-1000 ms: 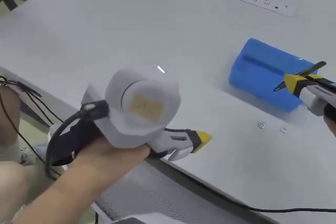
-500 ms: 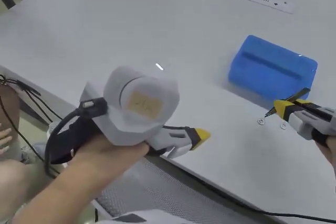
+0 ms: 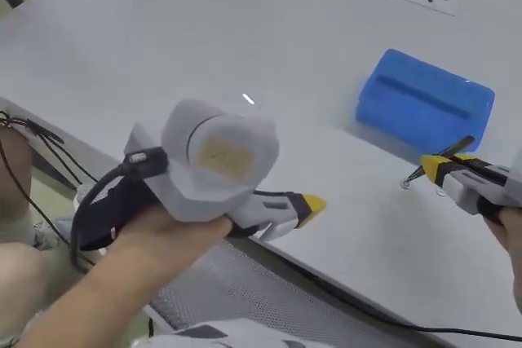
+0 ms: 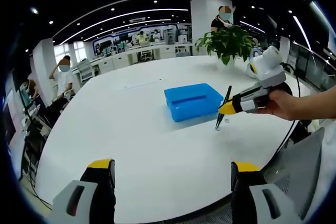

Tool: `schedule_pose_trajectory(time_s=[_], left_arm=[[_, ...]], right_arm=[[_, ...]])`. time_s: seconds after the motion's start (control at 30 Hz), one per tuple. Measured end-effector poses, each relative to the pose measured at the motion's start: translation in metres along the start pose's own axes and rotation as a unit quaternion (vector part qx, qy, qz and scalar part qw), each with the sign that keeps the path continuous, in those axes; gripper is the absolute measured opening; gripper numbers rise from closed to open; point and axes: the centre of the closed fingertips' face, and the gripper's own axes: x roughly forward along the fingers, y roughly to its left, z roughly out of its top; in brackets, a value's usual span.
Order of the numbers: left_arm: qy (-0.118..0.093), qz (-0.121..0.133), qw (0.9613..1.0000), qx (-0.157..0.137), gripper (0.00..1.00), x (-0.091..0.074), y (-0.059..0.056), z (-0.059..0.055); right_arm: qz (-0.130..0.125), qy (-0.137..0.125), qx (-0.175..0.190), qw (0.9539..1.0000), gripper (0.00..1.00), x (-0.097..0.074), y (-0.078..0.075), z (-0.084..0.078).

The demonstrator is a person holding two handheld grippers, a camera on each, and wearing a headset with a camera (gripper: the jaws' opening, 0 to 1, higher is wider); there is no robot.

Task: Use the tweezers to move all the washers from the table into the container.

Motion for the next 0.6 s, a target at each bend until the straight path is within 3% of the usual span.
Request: schedule_pose_trajectory(time_s=[0.27,0.6], left_arm=[[0.001,-0.001,1.0,-0.001,0.93,0.0,0.0,-0.001],[-0.002,-0.003,1.0,0.002,0.93,-0.001,-0.003,0.001]], right_arm=[[-0.005,0.001,-0.025,0.9997,0.05,0.0,-0.001,0.0],[0.001,0.015,-0.033,0.9993,0.04,-0.006,0.009,0.002]])
